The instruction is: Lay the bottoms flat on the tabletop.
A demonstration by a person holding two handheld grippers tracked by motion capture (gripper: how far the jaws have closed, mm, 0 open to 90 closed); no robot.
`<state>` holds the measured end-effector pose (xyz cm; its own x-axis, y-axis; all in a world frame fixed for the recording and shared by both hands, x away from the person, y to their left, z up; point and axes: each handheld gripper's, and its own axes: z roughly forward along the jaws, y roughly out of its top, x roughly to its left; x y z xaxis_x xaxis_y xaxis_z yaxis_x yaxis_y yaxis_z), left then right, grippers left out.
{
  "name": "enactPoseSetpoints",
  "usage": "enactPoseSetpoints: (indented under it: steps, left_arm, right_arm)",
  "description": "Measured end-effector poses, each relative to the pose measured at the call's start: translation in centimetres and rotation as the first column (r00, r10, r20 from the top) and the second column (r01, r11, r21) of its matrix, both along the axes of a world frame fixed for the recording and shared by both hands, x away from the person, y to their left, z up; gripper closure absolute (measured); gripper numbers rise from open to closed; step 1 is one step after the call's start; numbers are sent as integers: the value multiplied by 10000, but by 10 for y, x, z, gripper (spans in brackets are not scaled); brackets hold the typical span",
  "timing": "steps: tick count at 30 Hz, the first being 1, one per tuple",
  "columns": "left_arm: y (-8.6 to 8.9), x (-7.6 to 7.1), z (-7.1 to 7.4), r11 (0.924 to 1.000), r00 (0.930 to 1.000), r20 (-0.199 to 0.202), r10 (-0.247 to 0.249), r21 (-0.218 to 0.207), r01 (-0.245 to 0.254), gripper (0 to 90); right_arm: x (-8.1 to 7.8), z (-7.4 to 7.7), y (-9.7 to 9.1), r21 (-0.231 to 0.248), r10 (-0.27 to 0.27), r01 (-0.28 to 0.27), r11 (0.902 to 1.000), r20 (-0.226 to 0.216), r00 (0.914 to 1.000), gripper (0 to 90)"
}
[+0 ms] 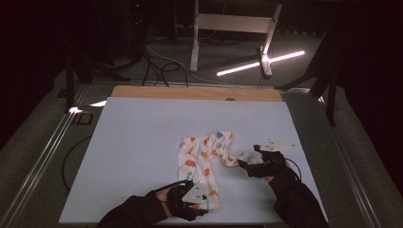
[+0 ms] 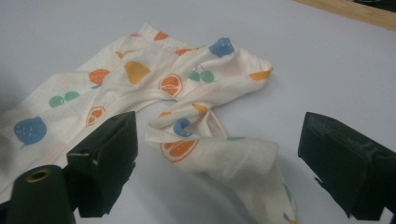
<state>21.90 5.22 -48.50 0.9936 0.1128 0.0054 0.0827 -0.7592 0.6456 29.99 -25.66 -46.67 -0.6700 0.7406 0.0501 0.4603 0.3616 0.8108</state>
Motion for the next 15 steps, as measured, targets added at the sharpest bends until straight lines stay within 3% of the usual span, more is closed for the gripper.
enactPoseSetpoints:
  steps: [8,10,13,15]
  left_arm:
    - [38,-13,-10,9980,9996,-225,-187,601,200,568]
    - [43,-14,-15,9961,9998,-156,-137,865,150,568]
    - [46,-13,-19,9960,9999,-122,24,893,-13,577]
    - [47,-10,-19,9956,9999,-3,140,922,-139,639]
  right_arm:
    - [0,1,0,-22,-66,66,10000,25,10000,124]
    - [0,1,2,-38,-36,36,10000,28,10000,124]
    - [1,0,2,-91,-35,35,10000,6,10000,124]
    - [0,0,3,-112,-15,16,9999,37,10000,124]
